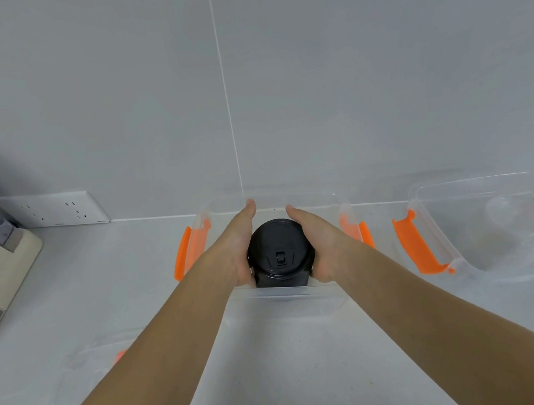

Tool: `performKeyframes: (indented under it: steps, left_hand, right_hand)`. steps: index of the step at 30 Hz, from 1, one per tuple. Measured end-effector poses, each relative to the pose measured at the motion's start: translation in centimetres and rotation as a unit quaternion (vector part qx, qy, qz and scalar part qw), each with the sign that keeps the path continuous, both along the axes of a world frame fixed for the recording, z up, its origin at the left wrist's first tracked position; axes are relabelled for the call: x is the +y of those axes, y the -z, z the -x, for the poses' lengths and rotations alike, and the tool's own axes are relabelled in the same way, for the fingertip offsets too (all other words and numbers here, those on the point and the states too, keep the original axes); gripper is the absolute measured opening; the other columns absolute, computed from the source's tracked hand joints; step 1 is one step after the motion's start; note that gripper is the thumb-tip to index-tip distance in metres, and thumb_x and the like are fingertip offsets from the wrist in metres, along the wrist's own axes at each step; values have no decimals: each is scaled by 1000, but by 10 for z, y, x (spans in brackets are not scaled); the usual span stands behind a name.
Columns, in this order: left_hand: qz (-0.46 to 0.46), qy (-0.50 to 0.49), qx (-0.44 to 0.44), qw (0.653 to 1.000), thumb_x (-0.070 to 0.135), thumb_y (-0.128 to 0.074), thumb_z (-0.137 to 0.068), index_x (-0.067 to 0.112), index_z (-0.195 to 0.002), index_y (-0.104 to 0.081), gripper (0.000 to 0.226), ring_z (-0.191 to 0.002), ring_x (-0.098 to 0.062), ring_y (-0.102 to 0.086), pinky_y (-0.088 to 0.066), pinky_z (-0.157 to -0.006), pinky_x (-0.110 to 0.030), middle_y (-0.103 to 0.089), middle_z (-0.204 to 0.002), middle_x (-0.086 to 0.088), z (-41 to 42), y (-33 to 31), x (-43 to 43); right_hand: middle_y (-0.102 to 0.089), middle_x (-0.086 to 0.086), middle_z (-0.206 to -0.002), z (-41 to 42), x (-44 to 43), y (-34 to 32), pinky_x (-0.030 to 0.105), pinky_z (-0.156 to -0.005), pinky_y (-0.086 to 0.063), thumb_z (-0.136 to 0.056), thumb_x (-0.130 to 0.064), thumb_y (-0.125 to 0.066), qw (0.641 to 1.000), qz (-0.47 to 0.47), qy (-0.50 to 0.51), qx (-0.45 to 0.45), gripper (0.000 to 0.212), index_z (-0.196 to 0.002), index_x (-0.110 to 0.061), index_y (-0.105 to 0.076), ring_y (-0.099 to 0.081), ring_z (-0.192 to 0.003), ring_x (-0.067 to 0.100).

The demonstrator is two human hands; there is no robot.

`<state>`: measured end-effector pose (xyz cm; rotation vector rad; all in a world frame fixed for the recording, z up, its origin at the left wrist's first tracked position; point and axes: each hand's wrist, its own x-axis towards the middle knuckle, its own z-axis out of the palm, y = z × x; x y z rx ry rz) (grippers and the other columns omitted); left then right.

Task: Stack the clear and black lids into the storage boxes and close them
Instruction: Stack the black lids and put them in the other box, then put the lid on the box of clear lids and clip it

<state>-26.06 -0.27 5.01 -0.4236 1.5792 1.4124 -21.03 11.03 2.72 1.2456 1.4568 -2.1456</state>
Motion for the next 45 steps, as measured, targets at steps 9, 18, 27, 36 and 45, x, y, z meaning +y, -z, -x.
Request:
performKeyframes:
  steps: [9,18,27,36,45]
  left_hand:
    - [42,1,74,996,70,-37,-82,4,-112,-58,75,-115,-23,-50,-29,-96,-38,-59,-120,-8,4,1,-6]
    - [60,53,269,960,56,-53,-83,12,-127,-53,61,-124,-23,-48,-34,-107,-39,-54,-131,-8,-4,-47,-25]
    - [62,38,584,809,61,-45,-84,23,-136,-47,64,-132,-11,-38,-30,-106,-31,-42,-146,8,-55,-103,7]
    - [131,88,743,650,62,-36,-85,26,-147,-26,73,-145,-8,-11,-11,-111,-25,-15,-159,8,-116,-102,86]
    - [174,145,713,664,61,-36,-86,24,-149,-21,74,-146,-11,-9,-7,-116,-28,-16,-159,2,-158,-65,177]
  right_hand:
    - [-54,4,-131,-2,-3,-20,29,-87,-33,-84,-55,-52,998,-59,-10,26,56,-126,-18,-49,-50,-98,16]
    - [-26,6,-151,-28,31,-68,46,-114,-21,-78,-49,-63,976,-169,-63,119,82,-143,-18,-26,-25,-138,25]
    - [-21,-6,-154,-102,81,-135,43,-108,-22,-74,-68,-52,884,-397,-17,247,88,-145,-36,-11,-24,-139,18]
    - [-12,-15,-155,-167,155,-132,29,-105,-16,-69,-73,-50,756,-574,11,315,92,-141,-46,1,-14,-141,8]
    - [-14,-12,-154,-209,246,-88,26,-100,-18,-71,-71,-52,794,-546,4,267,92,-141,-46,1,-17,-140,8]
